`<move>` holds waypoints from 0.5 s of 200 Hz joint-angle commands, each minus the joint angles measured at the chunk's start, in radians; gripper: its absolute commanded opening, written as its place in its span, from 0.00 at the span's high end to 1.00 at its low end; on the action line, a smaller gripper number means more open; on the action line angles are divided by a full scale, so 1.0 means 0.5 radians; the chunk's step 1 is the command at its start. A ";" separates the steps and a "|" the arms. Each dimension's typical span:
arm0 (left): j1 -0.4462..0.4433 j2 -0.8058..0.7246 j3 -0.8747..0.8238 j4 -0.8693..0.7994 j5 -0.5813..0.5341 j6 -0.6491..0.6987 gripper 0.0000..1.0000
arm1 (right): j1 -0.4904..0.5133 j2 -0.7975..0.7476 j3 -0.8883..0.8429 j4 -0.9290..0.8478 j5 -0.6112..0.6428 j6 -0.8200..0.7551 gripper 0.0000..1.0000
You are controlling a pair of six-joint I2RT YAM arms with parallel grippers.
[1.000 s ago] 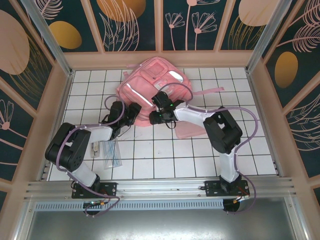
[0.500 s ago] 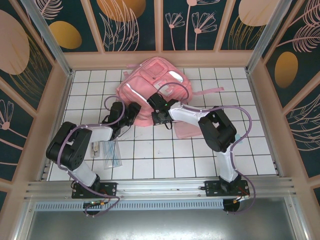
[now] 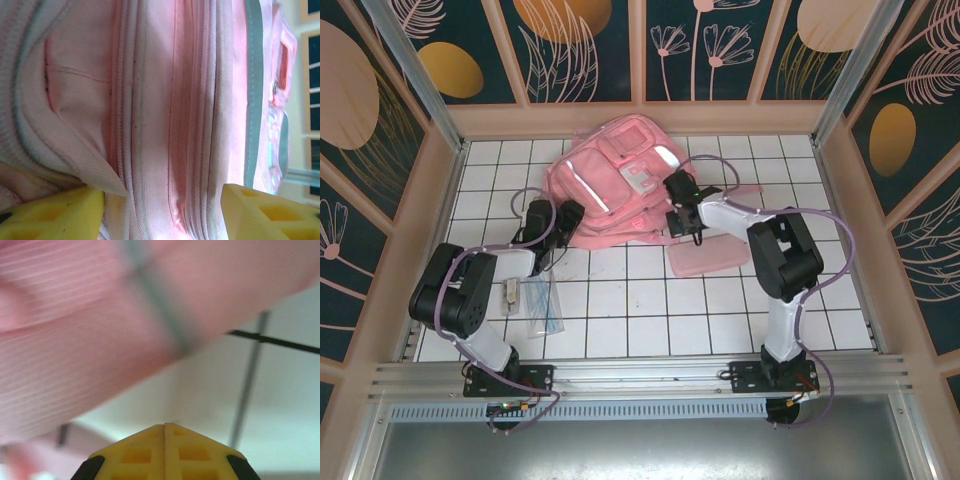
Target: Pack the student bag
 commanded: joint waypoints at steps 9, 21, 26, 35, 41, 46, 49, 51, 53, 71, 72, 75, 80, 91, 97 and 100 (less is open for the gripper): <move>0.038 -0.042 0.014 -0.362 -0.097 0.107 0.30 | -0.027 -0.117 0.007 -0.015 -0.004 -0.090 1.00; 0.037 -0.079 0.043 -0.384 -0.043 0.128 0.23 | -0.029 -0.167 0.014 0.012 -0.074 -0.067 0.80; 0.037 -0.099 0.059 -0.403 -0.020 0.146 0.21 | -0.028 -0.185 0.021 0.021 -0.095 -0.052 0.73; 0.035 -0.139 0.103 -0.455 0.007 0.206 0.17 | -0.029 -0.217 0.042 0.033 -0.142 -0.014 0.63; 0.035 -0.169 0.144 -0.511 0.015 0.254 0.16 | -0.026 -0.235 0.061 0.043 -0.181 0.028 0.58; 0.035 -0.200 0.173 -0.559 0.012 0.295 0.16 | -0.029 -0.245 0.077 0.057 -0.220 0.066 0.55; 0.035 -0.219 0.187 -0.580 0.009 0.325 0.15 | -0.030 -0.254 0.082 0.071 -0.248 0.091 0.51; 0.035 -0.233 0.196 -0.590 0.008 0.343 0.15 | -0.031 -0.256 0.085 0.081 -0.268 0.108 0.49; 0.035 -0.248 0.204 -0.603 0.009 0.355 0.15 | -0.030 -0.259 0.089 0.092 -0.288 0.128 0.47; 0.032 -0.365 0.280 -0.752 -0.036 0.480 0.15 | -0.029 -0.288 0.075 0.270 -0.539 0.305 0.39; 0.032 -0.371 0.283 -0.758 -0.040 0.486 0.15 | -0.030 -0.286 0.073 0.281 -0.547 0.315 0.39; 0.032 -0.390 0.290 -0.776 -0.047 0.500 0.15 | -0.032 -0.285 0.071 0.308 -0.574 0.356 0.38; 0.030 -0.419 0.298 -0.797 -0.060 0.519 0.15 | -0.033 -0.275 0.071 0.354 -0.606 0.412 0.37; 0.027 -0.476 0.298 -0.813 -0.063 0.545 0.15 | -0.033 -0.229 0.090 0.444 -0.683 0.509 0.36; 0.027 -0.501 0.292 -0.810 -0.056 0.550 0.15 | -0.036 -0.188 0.124 0.452 -0.686 0.562 0.36; 0.027 -0.511 0.289 -0.809 -0.054 0.553 0.15 | -0.038 -0.164 0.150 0.444 -0.680 0.590 0.36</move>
